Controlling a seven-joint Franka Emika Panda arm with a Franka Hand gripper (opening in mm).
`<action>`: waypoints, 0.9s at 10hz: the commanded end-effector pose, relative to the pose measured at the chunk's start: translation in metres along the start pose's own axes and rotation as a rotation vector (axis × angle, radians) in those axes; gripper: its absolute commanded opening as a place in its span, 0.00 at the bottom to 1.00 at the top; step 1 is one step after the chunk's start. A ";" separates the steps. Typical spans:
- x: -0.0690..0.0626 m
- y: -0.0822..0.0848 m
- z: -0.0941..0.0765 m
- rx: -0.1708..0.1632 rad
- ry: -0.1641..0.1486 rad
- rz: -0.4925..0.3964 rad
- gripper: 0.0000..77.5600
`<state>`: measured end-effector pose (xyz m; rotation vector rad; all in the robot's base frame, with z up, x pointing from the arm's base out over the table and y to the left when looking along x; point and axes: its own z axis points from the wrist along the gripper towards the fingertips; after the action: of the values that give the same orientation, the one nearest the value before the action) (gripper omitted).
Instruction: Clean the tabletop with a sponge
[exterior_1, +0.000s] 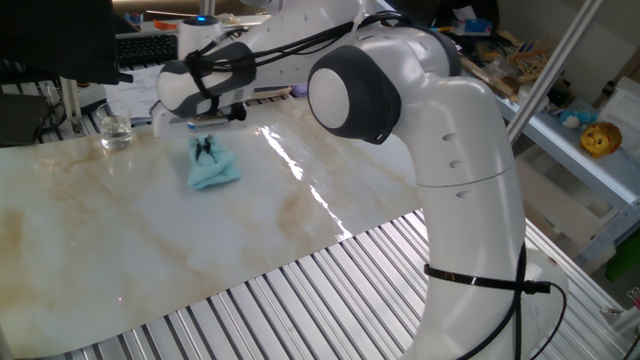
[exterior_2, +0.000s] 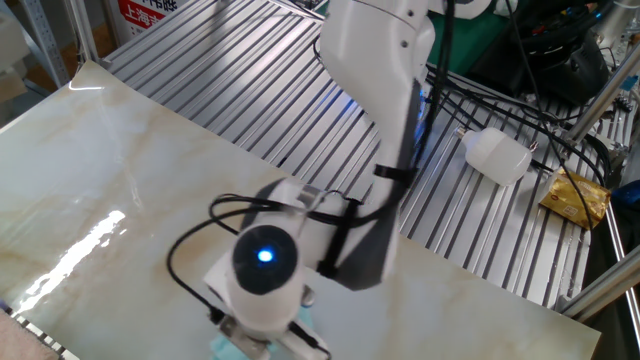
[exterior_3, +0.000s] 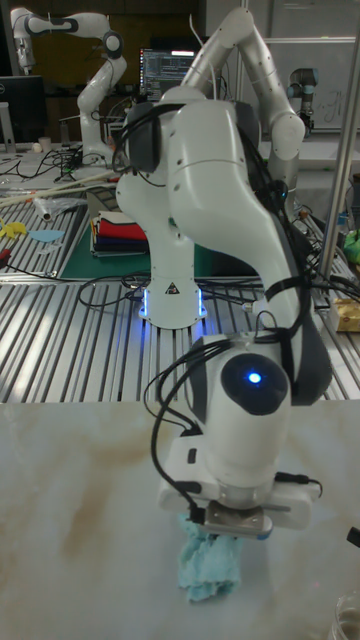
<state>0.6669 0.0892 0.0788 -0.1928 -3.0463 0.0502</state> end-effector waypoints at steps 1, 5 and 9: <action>0.015 -0.006 -0.012 0.024 0.020 0.008 0.02; 0.024 -0.051 0.000 0.025 0.012 -0.030 0.02; 0.024 -0.090 0.014 0.030 -0.011 -0.072 0.02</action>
<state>0.6360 0.0192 0.0753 -0.1222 -3.0418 0.0836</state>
